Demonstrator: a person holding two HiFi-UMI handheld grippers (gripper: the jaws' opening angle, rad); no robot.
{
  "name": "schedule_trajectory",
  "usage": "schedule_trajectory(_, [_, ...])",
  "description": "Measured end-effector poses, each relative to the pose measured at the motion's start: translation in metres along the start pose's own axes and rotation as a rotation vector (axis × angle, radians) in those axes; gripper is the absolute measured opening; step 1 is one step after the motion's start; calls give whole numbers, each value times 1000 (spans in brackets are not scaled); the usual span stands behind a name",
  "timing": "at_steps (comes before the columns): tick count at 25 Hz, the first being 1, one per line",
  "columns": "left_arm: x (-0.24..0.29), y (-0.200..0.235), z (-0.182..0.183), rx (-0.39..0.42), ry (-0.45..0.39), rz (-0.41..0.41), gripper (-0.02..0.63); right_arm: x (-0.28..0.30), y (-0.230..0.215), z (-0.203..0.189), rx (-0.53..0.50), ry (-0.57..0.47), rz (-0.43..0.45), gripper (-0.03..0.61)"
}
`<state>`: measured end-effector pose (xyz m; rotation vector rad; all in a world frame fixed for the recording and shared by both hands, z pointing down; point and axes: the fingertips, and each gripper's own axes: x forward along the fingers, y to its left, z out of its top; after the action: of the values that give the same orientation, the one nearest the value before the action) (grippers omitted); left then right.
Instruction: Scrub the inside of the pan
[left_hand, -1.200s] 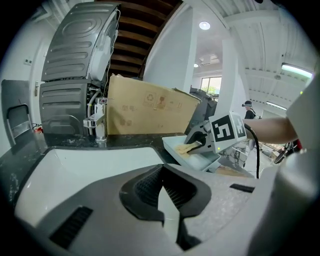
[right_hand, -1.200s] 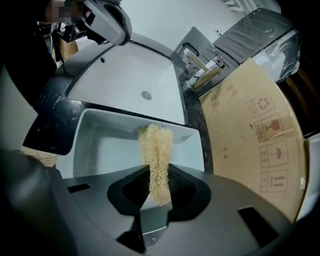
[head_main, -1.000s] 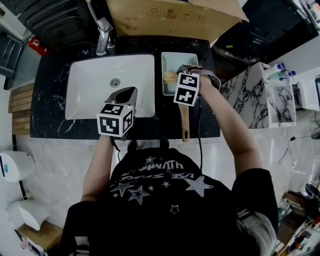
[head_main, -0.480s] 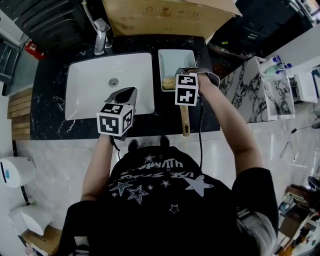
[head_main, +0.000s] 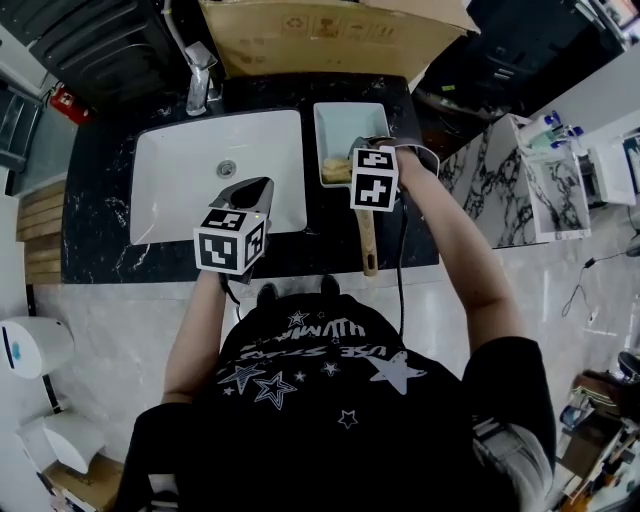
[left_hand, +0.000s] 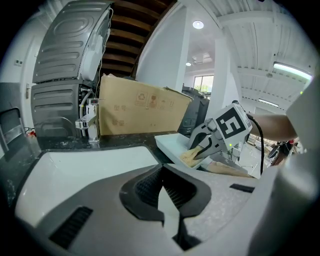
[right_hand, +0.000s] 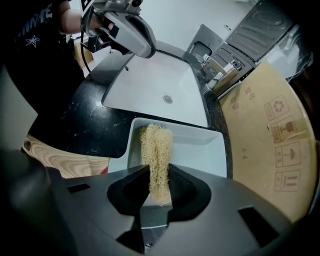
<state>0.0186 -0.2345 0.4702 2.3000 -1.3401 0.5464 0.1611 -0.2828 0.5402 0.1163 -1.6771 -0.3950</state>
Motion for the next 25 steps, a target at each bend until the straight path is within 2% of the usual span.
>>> schedule_trajectory(18, [19, 19, 21, -28, -12, 43, 8, 21, -102, -35, 108, 39, -227, 84])
schedule_trajectory(25, [23, 24, 17, -29, 13, 45, 8, 36, -118, -40, 93, 57, -259, 84])
